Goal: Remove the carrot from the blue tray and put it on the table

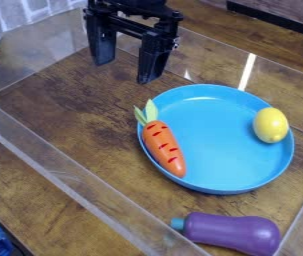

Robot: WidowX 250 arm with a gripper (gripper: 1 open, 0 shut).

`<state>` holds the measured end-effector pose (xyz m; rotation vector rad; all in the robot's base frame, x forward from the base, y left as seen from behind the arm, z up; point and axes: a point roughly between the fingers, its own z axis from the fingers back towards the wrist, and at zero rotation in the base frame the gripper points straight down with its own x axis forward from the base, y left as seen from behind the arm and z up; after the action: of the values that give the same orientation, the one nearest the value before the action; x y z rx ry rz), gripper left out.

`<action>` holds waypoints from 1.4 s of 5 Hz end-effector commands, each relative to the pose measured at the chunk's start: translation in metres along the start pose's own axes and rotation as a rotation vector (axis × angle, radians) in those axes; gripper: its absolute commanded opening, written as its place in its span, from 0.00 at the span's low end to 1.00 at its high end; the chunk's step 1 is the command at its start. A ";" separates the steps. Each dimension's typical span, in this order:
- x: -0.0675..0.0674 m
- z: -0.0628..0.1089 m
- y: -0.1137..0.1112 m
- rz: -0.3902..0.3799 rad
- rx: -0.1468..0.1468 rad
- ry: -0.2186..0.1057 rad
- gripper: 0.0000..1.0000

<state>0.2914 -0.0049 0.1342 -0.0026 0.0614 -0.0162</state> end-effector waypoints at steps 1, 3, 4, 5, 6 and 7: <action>0.000 -0.007 -0.003 0.021 -0.007 0.017 1.00; 0.002 -0.023 -0.015 0.106 -0.034 0.031 1.00; 0.004 -0.030 -0.027 0.171 -0.058 0.009 1.00; 0.007 -0.035 -0.038 0.214 -0.087 -0.006 1.00; 0.014 -0.042 -0.047 0.254 -0.111 -0.028 1.00; 0.021 -0.050 -0.052 0.302 -0.122 -0.047 1.00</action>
<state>0.3048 -0.0526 0.0722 -0.1052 0.0535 0.3031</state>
